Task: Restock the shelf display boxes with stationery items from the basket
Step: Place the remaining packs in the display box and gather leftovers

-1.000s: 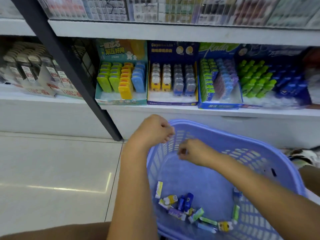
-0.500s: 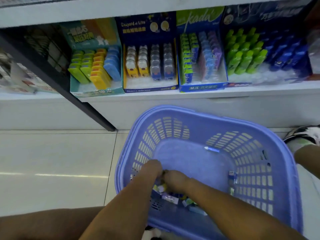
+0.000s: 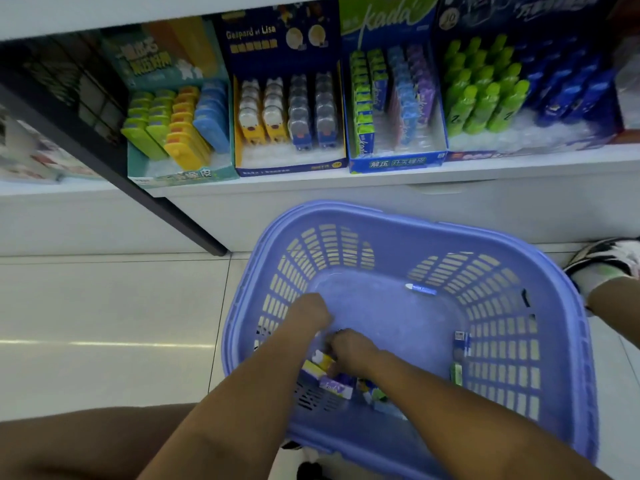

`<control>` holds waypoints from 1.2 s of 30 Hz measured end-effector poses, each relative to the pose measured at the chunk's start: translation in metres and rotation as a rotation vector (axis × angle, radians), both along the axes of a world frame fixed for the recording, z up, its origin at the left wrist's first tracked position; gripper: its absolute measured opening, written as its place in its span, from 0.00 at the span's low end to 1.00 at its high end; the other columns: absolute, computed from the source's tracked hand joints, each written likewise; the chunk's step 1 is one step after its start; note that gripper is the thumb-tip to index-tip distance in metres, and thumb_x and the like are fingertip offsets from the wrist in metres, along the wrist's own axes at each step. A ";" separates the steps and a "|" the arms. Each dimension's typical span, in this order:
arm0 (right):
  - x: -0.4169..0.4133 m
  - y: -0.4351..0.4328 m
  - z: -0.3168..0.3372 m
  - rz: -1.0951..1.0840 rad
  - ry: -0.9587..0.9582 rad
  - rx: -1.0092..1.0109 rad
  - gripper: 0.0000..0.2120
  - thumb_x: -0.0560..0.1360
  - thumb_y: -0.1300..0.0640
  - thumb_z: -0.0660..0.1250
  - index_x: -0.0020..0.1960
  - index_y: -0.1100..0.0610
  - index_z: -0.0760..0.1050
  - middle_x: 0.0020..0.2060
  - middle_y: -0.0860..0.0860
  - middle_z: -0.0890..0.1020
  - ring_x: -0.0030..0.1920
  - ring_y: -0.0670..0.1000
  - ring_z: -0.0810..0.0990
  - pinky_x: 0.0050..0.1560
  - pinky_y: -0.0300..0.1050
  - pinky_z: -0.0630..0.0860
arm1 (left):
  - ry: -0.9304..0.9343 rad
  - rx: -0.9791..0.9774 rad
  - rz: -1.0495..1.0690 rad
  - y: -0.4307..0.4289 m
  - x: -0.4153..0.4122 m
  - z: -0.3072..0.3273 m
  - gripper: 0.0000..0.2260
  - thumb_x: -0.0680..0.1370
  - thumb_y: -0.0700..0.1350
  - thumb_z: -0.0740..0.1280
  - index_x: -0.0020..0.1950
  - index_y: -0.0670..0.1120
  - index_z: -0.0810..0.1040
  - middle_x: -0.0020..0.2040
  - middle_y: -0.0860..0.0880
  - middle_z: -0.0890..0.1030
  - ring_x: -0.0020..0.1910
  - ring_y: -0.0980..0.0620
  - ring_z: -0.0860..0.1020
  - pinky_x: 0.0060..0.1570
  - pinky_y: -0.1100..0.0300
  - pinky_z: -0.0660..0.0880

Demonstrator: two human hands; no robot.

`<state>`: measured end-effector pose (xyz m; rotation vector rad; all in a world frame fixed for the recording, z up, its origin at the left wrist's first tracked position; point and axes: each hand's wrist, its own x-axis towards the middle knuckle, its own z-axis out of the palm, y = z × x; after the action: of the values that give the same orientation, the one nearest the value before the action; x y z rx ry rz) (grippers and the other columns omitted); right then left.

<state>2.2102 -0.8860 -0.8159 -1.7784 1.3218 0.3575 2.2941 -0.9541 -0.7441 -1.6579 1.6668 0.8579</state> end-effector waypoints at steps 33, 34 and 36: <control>-0.027 -0.129 0.280 -0.601 -0.844 -0.732 0.11 0.64 0.57 0.77 0.46 0.53 0.81 0.41 0.56 0.80 0.37 0.50 0.78 0.42 0.45 0.79 | 1.657 0.121 1.055 -0.067 0.055 0.169 0.18 0.79 0.54 0.58 0.47 0.41 0.78 0.30 0.48 0.76 0.24 0.59 0.69 0.20 0.70 0.65; -0.021 -0.141 0.282 -0.640 -0.813 -0.779 0.12 0.65 0.58 0.77 0.46 0.56 0.80 0.39 0.57 0.80 0.35 0.49 0.78 0.40 0.45 0.79 | 1.654 0.062 1.122 -0.070 0.057 0.169 0.19 0.80 0.54 0.57 0.47 0.40 0.78 0.30 0.48 0.76 0.24 0.58 0.70 0.21 0.69 0.66; -0.009 -0.166 0.283 -0.610 -0.672 -0.898 0.13 0.66 0.59 0.76 0.48 0.58 0.78 0.37 0.52 0.79 0.34 0.46 0.75 0.38 0.39 0.76 | 1.691 -0.014 1.253 -0.073 0.062 0.170 0.18 0.82 0.51 0.54 0.45 0.39 0.76 0.30 0.47 0.73 0.24 0.56 0.70 0.21 0.68 0.67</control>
<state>2.2007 -1.0516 -0.5325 -1.7611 1.5021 -1.2339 2.3559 -1.0270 -0.5742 -1.9028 0.9623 3.4932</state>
